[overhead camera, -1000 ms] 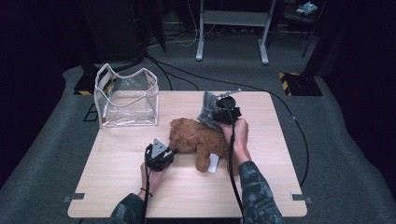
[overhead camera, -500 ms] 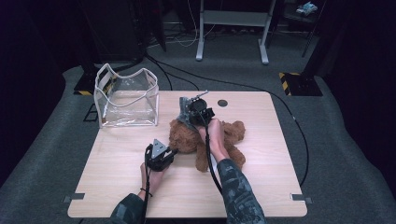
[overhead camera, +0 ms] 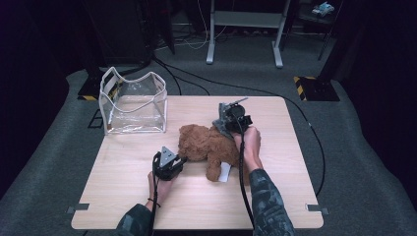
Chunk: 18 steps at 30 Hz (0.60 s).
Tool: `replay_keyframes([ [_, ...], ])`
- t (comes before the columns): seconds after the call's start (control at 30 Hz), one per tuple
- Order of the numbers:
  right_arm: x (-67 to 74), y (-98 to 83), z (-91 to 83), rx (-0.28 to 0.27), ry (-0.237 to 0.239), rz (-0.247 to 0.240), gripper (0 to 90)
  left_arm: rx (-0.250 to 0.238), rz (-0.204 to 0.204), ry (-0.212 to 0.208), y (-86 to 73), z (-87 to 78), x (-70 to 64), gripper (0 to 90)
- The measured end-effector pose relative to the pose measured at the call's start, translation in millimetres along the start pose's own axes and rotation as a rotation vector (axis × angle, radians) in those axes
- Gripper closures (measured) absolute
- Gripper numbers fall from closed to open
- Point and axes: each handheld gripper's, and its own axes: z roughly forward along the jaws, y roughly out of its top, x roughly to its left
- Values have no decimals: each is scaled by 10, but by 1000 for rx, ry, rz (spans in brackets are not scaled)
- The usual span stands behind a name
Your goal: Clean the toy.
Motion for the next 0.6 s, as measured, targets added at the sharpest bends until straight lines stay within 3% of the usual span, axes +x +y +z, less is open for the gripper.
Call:
replay_keyframes([
  [0.07, -99, -33, -8, 7, -12, -1, 759, 0, -1, -2, 1, 0, 0, 742],
  [0.33, -552, -267, 52, 42, -50, 113, 759, -6, -1, 6, -2, 7, -3, 742],
  [0.47, -697, -434, 151, 99, -77, 142, 759, -7, -2, 6, -2, 7, -2, 742],
  [0.6, -746, -472, 20, 46, -58, 182, 761, -7, -3, 3, -2, 6, 0, 736],
])
